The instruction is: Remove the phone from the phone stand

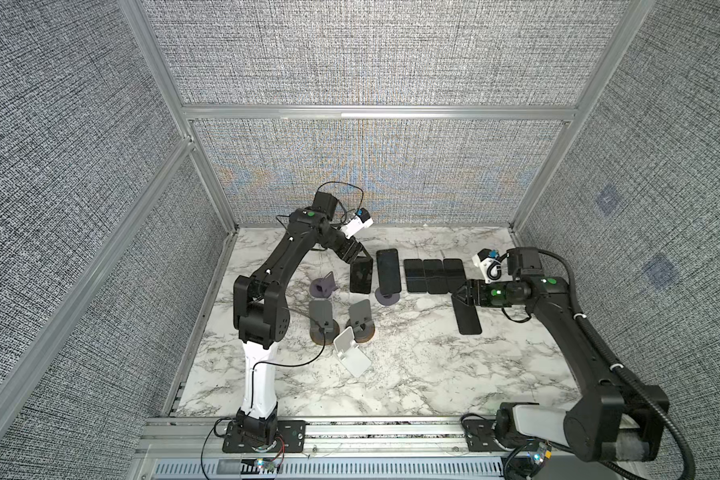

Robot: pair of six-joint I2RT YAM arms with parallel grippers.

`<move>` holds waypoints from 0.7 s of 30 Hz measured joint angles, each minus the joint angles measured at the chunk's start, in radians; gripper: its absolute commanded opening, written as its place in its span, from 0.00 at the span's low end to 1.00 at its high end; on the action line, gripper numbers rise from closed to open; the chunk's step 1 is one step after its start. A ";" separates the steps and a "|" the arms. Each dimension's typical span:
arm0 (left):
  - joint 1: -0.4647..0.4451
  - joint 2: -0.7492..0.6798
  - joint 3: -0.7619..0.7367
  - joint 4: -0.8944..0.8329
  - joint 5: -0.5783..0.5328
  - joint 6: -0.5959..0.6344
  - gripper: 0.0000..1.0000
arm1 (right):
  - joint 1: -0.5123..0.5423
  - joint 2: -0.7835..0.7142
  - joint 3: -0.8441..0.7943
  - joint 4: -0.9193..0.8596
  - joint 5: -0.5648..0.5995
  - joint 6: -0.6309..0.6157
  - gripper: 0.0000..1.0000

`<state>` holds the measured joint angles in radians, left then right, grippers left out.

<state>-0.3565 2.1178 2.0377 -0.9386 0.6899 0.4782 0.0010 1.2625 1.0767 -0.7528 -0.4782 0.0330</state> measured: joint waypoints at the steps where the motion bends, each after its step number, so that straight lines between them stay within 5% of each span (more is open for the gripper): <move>1: 0.000 -0.001 -0.010 -0.005 0.008 0.010 0.66 | 0.000 -0.004 -0.001 -0.006 0.000 0.002 0.69; 11: 0.000 -0.011 -0.104 -0.005 -0.001 0.045 0.57 | 0.000 -0.004 -0.003 -0.026 0.004 0.011 0.69; 21: 0.000 -0.014 -0.127 0.047 -0.017 0.045 0.22 | 0.000 -0.033 -0.013 -0.036 0.015 0.014 0.69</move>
<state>-0.3565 2.1036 1.9106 -0.8913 0.6727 0.5236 0.0010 1.2297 1.0641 -0.7887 -0.4629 0.0467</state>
